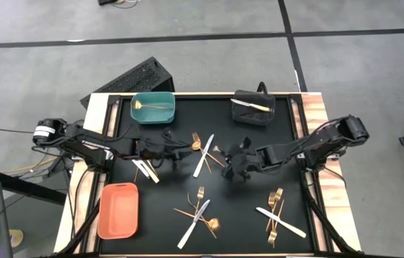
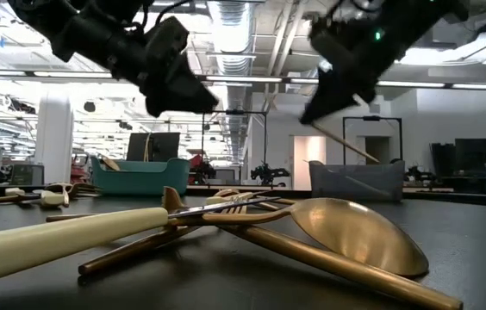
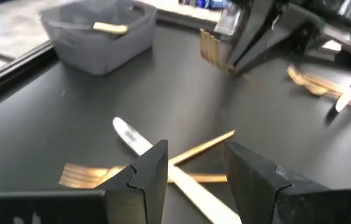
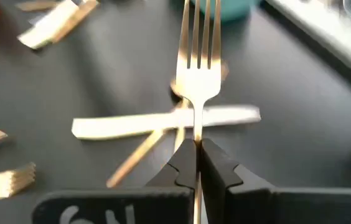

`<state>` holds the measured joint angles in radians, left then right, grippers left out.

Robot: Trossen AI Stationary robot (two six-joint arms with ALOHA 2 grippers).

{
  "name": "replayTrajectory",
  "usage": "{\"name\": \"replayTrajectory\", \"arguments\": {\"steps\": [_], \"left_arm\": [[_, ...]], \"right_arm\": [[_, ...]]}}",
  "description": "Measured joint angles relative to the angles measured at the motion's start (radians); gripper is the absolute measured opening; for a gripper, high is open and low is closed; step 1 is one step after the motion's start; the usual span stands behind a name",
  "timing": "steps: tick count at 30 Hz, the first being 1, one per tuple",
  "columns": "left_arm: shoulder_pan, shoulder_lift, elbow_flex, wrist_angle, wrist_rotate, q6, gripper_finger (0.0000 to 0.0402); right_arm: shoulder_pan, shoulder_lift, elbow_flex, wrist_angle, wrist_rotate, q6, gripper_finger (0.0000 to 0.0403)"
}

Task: Sort silverware by color (type)
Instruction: Put the gold fork into the orange bin

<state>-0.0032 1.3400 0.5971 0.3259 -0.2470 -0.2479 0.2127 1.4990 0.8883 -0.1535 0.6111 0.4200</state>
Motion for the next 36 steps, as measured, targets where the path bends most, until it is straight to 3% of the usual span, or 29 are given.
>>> {"name": "replayTrajectory", "arguments": {"steps": [5, 12, 17, 25, 31, 36], "left_arm": [[0.0, 0.001, 0.0, 0.08, 0.023, 0.002, 0.0164], [0.001, 0.001, 0.0, 0.224, 0.003, 0.027, 0.0226], [0.022, 0.009, 0.002, 0.28, -0.001, 0.037, 0.0235], [0.026, 0.124, 0.097, 0.228, 0.022, 0.058, 0.0236], [0.027, 0.086, 0.121, 0.044, -0.074, 0.034, 0.0228], [0.027, 0.042, 0.123, -0.002, -0.091, 0.018, 0.0203]], "right_arm": [[0.009, 0.002, 0.0, 0.128, 0.072, -0.185, 0.0029], [0.007, 0.017, -0.001, 0.16, 0.153, -0.272, 0.0029], [0.007, 0.07, 0.015, 0.154, 0.163, -0.299, 0.0029], [0.008, 0.204, 0.137, 0.149, 0.185, -0.396, 0.003], [0.009, 0.249, 0.191, 0.122, 0.225, -0.387, 0.003], [0.01, 0.236, 0.19, 0.11, 0.283, -0.376, 0.0031]]}}
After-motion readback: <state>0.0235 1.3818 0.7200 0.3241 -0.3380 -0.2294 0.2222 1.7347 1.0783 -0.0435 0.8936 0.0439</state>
